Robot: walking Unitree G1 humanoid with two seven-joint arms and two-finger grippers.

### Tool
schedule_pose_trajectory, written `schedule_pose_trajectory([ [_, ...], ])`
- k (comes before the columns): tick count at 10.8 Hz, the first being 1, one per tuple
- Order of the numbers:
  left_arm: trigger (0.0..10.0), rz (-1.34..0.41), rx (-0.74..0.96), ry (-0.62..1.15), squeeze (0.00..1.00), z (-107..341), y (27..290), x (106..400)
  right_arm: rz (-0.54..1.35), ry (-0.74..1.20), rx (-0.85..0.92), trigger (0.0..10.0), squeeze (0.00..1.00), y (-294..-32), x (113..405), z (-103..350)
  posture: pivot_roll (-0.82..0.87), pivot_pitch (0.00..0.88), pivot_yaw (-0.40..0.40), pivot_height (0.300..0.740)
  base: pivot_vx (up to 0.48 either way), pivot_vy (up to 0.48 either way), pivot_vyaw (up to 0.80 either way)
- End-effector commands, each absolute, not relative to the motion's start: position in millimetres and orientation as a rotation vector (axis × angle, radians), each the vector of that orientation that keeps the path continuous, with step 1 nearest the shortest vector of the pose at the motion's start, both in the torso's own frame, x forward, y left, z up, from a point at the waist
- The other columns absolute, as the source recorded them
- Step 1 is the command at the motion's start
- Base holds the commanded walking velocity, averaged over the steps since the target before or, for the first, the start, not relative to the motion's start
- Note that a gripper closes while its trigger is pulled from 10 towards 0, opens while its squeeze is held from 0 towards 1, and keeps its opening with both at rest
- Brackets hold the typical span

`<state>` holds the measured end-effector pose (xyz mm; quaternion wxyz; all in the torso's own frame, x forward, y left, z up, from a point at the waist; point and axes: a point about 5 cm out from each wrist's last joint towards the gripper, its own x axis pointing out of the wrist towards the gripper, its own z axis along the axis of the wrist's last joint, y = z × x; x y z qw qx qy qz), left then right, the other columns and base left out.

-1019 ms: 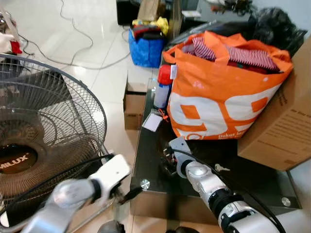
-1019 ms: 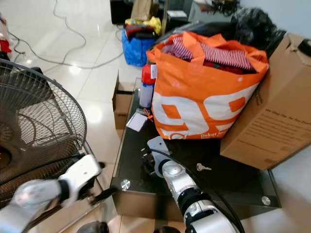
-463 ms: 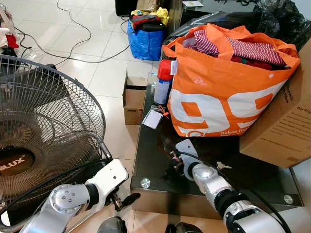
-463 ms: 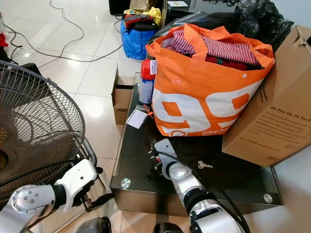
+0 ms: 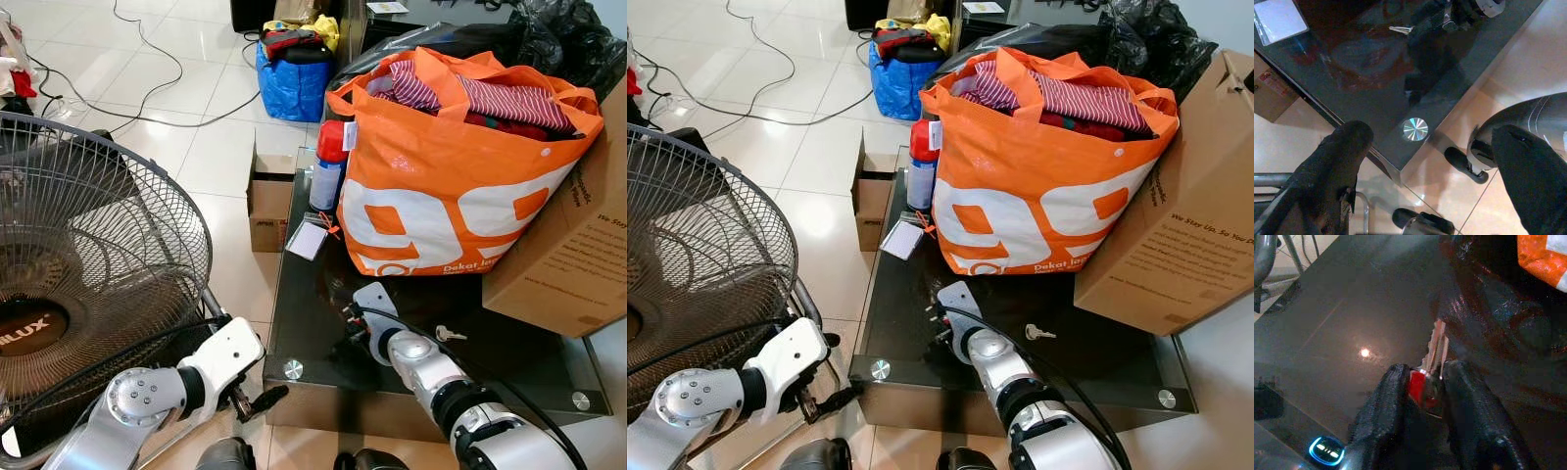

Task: Hang keys on a hook

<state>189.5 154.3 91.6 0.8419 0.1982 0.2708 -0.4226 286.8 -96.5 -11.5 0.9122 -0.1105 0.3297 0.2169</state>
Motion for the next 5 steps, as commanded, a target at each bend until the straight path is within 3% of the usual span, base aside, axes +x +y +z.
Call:
schedule_pose_trajectory([
  [1, 10.0, -0.902, 0.406, 0.578, 0.0, 90.9, 151.3, 187.7, 0.444, 0.702, -0.231, 0.0, 0.0, -98.3, 285.1, -13.6, -0.03, 0.124, -0.092, 0.74, 0.0, 0.0, 0.0],
  [5, 10.0, -0.904, 0.403, 0.572, 0.0, 89.7, 147.7, 191.8, 0.438, 0.684, -0.23, 0.0, 0.0, -100.7, 290.9, -7.5, -0.04, 0.108, -0.087, 0.74, 0.0, 0.0, 0.0],
])
